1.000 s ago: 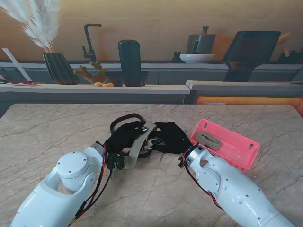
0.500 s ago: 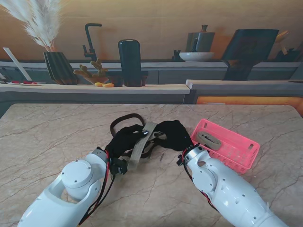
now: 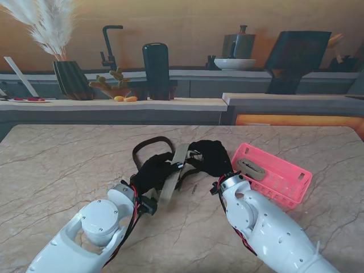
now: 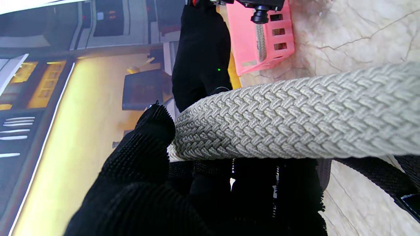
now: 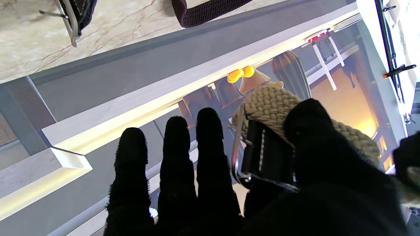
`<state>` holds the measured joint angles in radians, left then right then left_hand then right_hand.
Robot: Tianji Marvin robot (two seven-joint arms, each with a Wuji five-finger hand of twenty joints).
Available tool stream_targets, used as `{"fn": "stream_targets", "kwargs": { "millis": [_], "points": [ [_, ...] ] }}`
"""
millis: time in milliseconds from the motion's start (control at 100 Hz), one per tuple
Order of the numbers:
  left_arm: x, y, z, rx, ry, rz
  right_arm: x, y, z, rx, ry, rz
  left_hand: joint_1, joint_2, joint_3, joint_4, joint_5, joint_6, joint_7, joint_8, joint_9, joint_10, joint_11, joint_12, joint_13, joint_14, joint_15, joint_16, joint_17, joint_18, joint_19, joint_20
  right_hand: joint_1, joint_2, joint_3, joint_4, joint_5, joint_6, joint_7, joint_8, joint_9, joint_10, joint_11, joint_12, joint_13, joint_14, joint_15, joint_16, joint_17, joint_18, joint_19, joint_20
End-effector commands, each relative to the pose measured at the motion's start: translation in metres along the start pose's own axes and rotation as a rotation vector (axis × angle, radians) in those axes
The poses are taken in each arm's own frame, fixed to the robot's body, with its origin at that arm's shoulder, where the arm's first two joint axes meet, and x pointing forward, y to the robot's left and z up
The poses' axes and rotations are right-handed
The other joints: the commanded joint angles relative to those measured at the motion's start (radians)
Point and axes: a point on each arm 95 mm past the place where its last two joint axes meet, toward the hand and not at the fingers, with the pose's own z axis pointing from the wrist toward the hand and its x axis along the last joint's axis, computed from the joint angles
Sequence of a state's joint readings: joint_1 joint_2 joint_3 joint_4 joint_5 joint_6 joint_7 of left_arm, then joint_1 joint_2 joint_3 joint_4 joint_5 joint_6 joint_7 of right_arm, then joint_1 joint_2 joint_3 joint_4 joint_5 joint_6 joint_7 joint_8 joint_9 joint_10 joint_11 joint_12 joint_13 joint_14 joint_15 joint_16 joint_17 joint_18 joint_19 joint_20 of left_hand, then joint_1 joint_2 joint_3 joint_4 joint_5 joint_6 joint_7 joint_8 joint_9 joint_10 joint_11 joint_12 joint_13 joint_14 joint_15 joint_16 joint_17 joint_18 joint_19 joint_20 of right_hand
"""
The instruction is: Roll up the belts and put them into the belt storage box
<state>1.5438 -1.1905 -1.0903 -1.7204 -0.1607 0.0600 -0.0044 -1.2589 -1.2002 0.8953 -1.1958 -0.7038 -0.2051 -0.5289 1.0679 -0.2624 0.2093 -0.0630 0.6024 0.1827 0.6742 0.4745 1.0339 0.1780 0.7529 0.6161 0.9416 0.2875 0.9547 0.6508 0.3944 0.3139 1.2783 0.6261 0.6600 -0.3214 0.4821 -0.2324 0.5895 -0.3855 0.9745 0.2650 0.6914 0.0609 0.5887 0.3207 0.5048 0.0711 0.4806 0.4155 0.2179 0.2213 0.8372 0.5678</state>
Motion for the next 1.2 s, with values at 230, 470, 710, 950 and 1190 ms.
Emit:
{"fn": "stream_targets", "kwargs": {
  "millis": [230, 470, 710, 950, 1190],
  "points": [
    [-0.006, 0.011, 0.003, 0.036, -0.013, 0.132, 0.009, 0.006, 0.006, -0.064, 0.003, 0.021, -0.098, -0.027, 0.020, 0.001, -0.014, -0.028, -0.087, 0.009, -0.079, 0.026, -0.065, -0.025, -0.063, 0.058, -0.032, 0.007, -0.074, 0.028, -0.033, 0.001, 0.069, 0.121, 0.019, 0.052, 0.009, -0.073, 0.095, 0.008, -0.022, -0.005, 0.023, 0.014, -0.008, -0.018, 0.027, 0.011, -0.022, -0.017, 0.046, -0.012],
    [-0.009, 0.017, 0.010, 0.106, 0.041, 0.337, 0.014, 0.005, 0.006, -0.074, 0.011, 0.042, -0.190, -0.008, 0.041, 0.017, -0.074, 0.001, -0.160, -0.021, -0.203, 0.048, -0.157, -0.064, -0.116, 0.056, -0.048, 0.019, -0.118, 0.043, -0.055, 0.006, 0.072, 0.124, 0.009, 0.056, 0.005, -0.078, 0.098, 0.005, -0.027, -0.005, 0.028, 0.016, -0.010, -0.020, 0.032, 0.010, -0.025, -0.017, 0.054, -0.021],
    [-0.014, 0.019, 0.020, 0.186, 0.088, 0.483, 0.021, 0.003, 0.006, -0.077, 0.023, 0.083, -0.223, 0.013, -0.099, 0.024, -0.199, 0.035, -0.268, -0.074, -0.487, 0.101, -0.294, -0.153, -0.414, 0.089, -0.240, 0.006, -0.267, 0.076, -0.099, 0.008, 0.073, 0.125, 0.005, 0.059, 0.005, -0.079, 0.097, 0.003, -0.026, -0.007, 0.027, 0.015, -0.007, -0.018, 0.033, 0.009, -0.025, -0.016, 0.058, -0.027],
    [-0.017, 0.019, 0.022, 0.217, 0.063, 0.544, 0.026, 0.004, 0.006, -0.087, 0.038, 0.095, -0.209, 0.038, -0.174, 0.031, -0.227, 0.115, -0.376, -0.142, -0.657, 0.186, -0.387, -0.223, -0.637, 0.120, -0.385, -0.085, -0.358, 0.100, -0.146, -0.016, 0.074, 0.126, 0.002, 0.060, 0.004, -0.078, 0.098, 0.003, -0.025, -0.007, 0.026, 0.014, -0.006, -0.018, 0.031, 0.007, -0.025, -0.015, 0.059, -0.032],
    [-0.019, 0.019, 0.023, 0.244, 0.049, 0.550, 0.028, 0.004, 0.004, -0.088, 0.044, 0.109, -0.223, 0.057, -0.213, 0.041, -0.330, 0.131, -0.524, -0.243, -0.854, 0.198, -0.527, -0.378, -0.857, 0.083, -0.571, -0.233, -0.486, -0.007, -0.420, -0.193, 0.075, 0.124, 0.001, 0.060, 0.007, -0.077, 0.099, 0.003, -0.021, -0.006, 0.026, 0.013, -0.003, -0.018, 0.032, 0.007, -0.024, -0.013, 0.061, -0.037]
  ]
}}
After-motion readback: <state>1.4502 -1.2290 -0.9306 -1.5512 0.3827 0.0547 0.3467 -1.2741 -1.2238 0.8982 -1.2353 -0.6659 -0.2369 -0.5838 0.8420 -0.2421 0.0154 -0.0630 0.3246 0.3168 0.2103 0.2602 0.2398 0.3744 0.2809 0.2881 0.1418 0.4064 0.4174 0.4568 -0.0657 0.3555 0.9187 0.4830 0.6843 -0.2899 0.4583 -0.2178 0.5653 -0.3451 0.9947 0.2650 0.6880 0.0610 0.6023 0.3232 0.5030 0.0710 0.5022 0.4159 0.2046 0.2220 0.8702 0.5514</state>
